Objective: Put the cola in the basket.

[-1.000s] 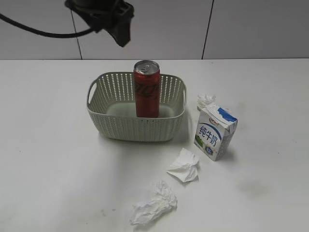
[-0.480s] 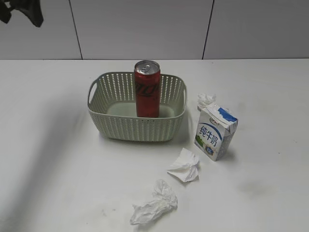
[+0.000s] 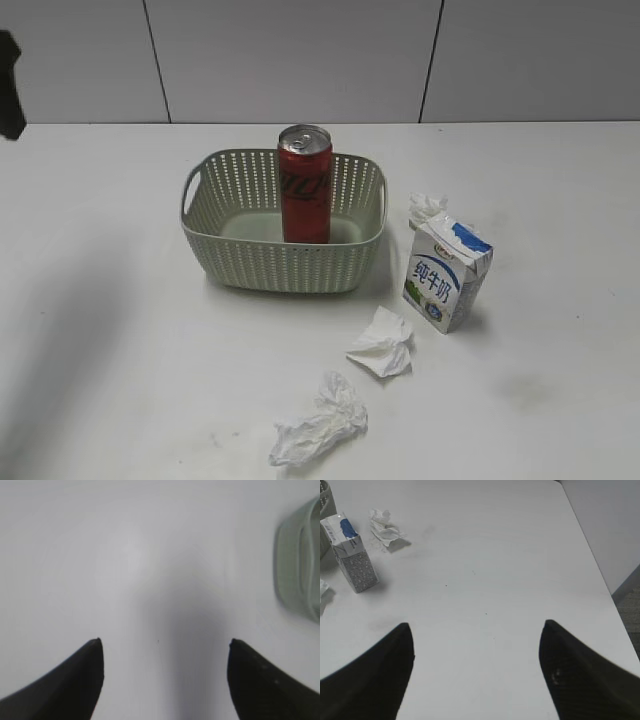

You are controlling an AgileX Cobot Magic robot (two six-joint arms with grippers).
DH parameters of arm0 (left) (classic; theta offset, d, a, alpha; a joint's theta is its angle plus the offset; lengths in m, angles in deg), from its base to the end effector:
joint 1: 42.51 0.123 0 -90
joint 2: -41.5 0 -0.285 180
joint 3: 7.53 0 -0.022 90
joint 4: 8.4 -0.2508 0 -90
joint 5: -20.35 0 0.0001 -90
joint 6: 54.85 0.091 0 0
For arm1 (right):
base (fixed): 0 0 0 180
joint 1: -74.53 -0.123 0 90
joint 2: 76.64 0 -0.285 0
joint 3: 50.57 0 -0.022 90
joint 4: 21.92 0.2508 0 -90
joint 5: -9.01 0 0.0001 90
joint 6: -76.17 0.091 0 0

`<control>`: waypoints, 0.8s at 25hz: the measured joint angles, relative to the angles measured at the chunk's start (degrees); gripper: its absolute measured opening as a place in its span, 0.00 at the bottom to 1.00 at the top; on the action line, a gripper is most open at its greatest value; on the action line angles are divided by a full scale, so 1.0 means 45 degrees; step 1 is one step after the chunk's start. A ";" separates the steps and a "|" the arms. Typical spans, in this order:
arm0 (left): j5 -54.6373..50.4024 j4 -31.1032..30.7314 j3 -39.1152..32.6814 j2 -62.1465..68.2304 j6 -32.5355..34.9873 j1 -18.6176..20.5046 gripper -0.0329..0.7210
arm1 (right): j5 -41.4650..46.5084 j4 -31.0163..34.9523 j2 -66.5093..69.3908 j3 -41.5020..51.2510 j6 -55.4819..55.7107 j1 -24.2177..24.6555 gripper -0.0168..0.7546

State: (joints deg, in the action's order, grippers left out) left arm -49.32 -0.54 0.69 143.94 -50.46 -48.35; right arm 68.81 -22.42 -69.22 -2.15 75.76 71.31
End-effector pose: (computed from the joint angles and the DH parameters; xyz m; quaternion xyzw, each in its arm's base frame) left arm 0.3354 -0.0460 0.3181 0.0736 0.9852 -0.0687 0.1389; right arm -0.0054 -0.0010 0.2794 -0.0267 0.8460 0.0087 0.5325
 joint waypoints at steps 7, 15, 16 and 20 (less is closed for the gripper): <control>0.0213 -0.0286 -0.4676 -0.3114 0.0000 0.0000 0.82 | 0.0000 0.0000 0.0000 0.0000 0.0000 0.0000 0.79; 0.0609 -0.0286 -0.9003 -0.7285 0.0000 0.0000 0.82 | 0.0000 0.0000 0.0000 0.0000 0.0000 0.0000 0.79; 0.0660 -0.0286 -0.9384 -0.7915 0.0000 0.0000 0.82 | 0.0000 0.0000 0.0000 0.0000 0.0000 0.0000 0.79; 0.1201 -0.0286 -1.0844 -1.0377 0.0000 0.0000 0.82 | 0.0000 0.0000 0.0000 0.0000 0.0000 0.0000 0.79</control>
State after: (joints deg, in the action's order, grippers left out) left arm -43.91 -1.83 -48.11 97.25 -50.46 -48.35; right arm 68.81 -22.42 -69.22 -2.15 75.76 71.31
